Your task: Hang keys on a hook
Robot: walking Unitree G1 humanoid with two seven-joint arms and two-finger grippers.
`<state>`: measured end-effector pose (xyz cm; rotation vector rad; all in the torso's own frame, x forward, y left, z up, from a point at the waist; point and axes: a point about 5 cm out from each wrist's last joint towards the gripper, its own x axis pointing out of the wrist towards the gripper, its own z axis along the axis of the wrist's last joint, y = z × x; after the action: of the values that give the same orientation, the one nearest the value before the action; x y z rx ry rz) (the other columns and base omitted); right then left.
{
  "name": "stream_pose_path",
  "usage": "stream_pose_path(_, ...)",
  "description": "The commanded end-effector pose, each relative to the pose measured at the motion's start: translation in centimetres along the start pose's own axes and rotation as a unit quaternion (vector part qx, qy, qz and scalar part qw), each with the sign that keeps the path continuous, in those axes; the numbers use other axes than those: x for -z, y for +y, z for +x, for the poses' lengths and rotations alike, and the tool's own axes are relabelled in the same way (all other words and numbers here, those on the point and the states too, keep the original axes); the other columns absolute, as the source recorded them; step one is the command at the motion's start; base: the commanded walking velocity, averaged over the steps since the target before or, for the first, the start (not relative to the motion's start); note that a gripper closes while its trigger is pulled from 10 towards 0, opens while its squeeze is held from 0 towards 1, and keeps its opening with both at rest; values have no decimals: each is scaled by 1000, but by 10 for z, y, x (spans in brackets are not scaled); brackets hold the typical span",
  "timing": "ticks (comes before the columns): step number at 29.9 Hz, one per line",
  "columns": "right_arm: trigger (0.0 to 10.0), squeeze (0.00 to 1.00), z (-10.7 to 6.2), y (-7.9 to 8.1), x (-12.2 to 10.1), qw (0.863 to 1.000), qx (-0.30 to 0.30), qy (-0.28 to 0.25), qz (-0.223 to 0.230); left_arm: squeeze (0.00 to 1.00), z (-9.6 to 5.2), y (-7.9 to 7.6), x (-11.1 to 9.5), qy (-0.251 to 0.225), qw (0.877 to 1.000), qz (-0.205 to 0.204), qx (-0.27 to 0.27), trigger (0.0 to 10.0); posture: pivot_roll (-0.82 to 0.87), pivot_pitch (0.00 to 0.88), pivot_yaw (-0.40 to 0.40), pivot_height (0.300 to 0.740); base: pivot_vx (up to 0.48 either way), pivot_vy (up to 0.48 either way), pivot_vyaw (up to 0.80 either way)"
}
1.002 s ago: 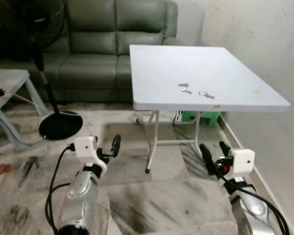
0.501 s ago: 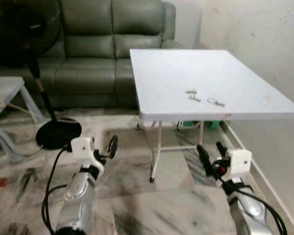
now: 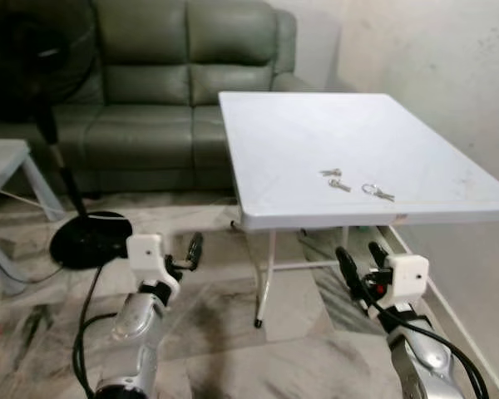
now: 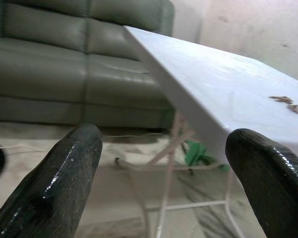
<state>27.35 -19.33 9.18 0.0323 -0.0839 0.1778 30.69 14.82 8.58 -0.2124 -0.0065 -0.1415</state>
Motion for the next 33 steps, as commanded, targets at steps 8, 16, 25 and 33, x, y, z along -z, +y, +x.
stream_pose_path(8,10000,0,-2,-9,-2,1000,12,1,-7,0,3,-12,0,0,1000,8,19,10000,-12,30,-50,740,410,0,0)
stream_pose_path(16,10000,0,-2,-9,-2,1000,13,1,-7,0,3,-12,0,2,1000,7,17,10000,-13,27,-50,740,418,0,0)
stream_pose_path(25,10000,0,-2,-9,-1,1000,11,1,-6,0,4,-12,1,4,1000,4,17,10000,-10,22,-51,740,417,0,0)
stream_pose_path(33,10000,0,-2,-9,-1,1000,10,1,-7,0,3,-12,2,7,1000,3,16,10000,-9,21,-52,740,408,0,0)
